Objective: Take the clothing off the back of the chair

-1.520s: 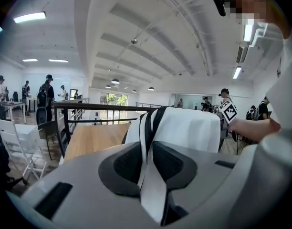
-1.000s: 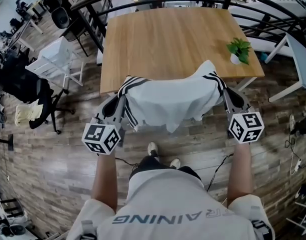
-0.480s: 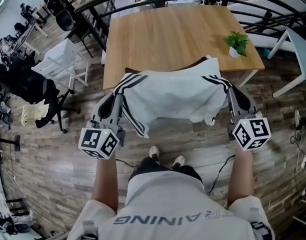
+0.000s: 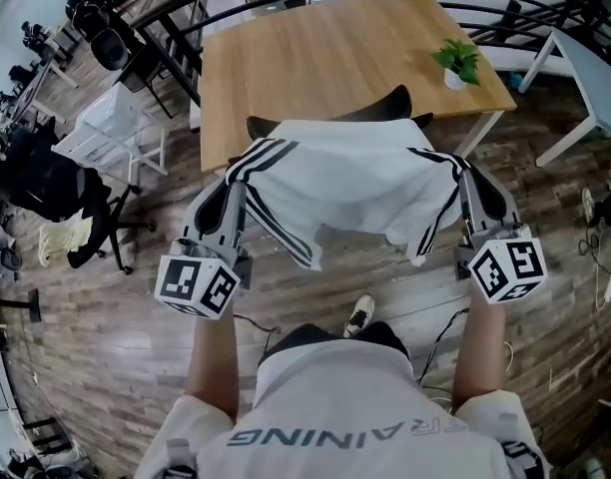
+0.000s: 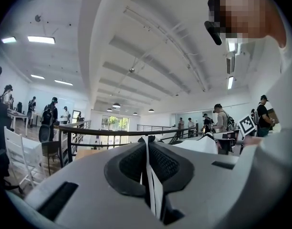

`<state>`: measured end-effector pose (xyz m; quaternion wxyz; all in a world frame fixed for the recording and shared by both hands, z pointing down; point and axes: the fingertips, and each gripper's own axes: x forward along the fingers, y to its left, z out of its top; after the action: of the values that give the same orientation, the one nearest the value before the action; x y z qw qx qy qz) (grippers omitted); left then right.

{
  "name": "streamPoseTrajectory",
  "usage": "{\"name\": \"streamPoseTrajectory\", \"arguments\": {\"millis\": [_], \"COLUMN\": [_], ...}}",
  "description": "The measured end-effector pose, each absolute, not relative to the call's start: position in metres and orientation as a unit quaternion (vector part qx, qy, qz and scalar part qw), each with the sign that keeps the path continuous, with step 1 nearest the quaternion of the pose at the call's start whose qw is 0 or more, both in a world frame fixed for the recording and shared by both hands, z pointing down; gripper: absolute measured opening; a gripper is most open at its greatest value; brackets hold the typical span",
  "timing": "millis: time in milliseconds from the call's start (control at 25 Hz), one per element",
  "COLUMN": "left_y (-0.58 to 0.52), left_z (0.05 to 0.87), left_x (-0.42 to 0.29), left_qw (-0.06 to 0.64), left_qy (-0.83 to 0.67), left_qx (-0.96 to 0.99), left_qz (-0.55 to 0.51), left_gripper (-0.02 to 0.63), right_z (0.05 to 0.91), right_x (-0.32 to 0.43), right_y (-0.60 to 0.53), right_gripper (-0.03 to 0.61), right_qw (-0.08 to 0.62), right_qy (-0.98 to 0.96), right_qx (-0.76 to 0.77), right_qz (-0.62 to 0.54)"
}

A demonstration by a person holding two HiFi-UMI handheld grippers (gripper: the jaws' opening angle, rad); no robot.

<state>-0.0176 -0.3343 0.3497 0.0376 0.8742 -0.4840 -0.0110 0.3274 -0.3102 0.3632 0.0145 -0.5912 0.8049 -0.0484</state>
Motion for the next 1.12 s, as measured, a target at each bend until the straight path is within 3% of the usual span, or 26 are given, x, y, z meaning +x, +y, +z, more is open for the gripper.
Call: {"name": "streamPoseTrajectory", "arguments": {"millis": [1120], "left_y": [-0.176], "left_z": [0.353], "left_x": [-0.126], "left_qw": [0.047], "left_qy": [-0.305], "left_qx": [0.951], "left_qz": [-0.026], "left_gripper": [0.048], "right_z": [0.349], "right_x": [0.191], "right_y": [-0.035], "right_gripper": [0.026], "right_qw": [0.027], "right_qy": [0.676], "right_qx": [-0.733], "right_qz": [-0.063]}}
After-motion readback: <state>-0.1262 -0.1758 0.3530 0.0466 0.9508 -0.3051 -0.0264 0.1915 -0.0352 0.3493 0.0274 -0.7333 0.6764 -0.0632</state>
